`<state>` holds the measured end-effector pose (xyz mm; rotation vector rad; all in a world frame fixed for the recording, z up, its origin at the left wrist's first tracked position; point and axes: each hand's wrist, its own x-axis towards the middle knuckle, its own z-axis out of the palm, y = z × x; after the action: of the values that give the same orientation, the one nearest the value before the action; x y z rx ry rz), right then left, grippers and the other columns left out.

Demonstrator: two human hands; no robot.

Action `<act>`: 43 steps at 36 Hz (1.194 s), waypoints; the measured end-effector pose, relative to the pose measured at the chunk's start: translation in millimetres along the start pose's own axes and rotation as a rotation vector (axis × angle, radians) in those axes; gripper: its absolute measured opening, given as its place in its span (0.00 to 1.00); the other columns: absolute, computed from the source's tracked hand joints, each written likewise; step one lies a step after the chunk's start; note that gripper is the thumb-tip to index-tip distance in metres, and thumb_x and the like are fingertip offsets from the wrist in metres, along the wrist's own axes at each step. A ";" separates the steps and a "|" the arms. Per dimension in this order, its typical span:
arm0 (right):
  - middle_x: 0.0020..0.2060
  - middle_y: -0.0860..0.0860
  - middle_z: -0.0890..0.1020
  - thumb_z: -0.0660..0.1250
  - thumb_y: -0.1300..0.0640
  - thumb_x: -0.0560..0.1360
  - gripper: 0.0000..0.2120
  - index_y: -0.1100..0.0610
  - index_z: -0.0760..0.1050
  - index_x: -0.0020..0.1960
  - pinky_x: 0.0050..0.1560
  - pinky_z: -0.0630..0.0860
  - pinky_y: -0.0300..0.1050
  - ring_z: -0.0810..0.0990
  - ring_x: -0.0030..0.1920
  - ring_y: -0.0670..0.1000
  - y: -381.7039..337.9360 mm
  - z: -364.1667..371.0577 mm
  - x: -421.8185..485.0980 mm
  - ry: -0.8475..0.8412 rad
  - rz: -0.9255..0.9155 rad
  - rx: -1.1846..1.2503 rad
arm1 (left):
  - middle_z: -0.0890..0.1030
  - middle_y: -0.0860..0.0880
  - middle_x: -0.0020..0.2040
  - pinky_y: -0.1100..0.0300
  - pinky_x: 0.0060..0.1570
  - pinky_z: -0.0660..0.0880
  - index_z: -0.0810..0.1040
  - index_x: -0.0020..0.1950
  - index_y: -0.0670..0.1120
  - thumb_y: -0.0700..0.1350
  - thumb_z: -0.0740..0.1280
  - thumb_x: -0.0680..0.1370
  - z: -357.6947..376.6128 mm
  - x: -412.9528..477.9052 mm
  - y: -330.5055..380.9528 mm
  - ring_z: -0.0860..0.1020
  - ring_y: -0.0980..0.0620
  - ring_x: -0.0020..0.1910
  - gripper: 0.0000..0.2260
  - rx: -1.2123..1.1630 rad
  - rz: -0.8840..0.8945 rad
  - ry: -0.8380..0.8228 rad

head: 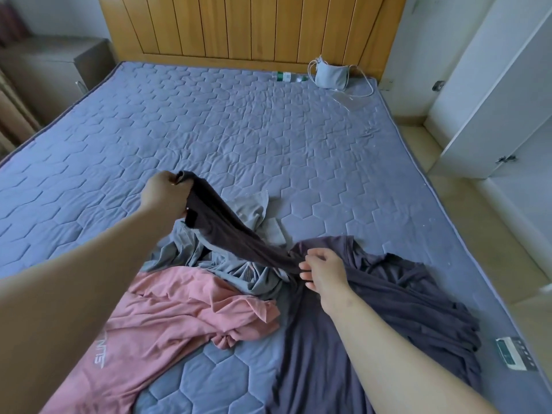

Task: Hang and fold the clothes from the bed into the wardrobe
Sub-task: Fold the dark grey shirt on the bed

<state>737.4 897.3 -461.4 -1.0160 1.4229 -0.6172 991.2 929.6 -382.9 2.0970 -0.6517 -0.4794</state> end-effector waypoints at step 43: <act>0.34 0.52 0.77 0.56 0.62 0.78 0.10 0.52 0.73 0.42 0.34 0.70 0.40 0.73 0.32 0.50 62.1 -223.3 41.2 0.289 0.203 0.254 | 0.71 0.44 0.38 0.49 0.47 0.74 0.64 0.41 0.45 0.48 0.58 0.81 284.7 -200.4 114.2 0.73 0.48 0.40 0.12 -0.204 0.188 -0.707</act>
<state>511.5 846.9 -504.3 -0.5898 1.6269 -0.7936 645.3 816.8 -426.0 1.6292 -1.1321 -1.1450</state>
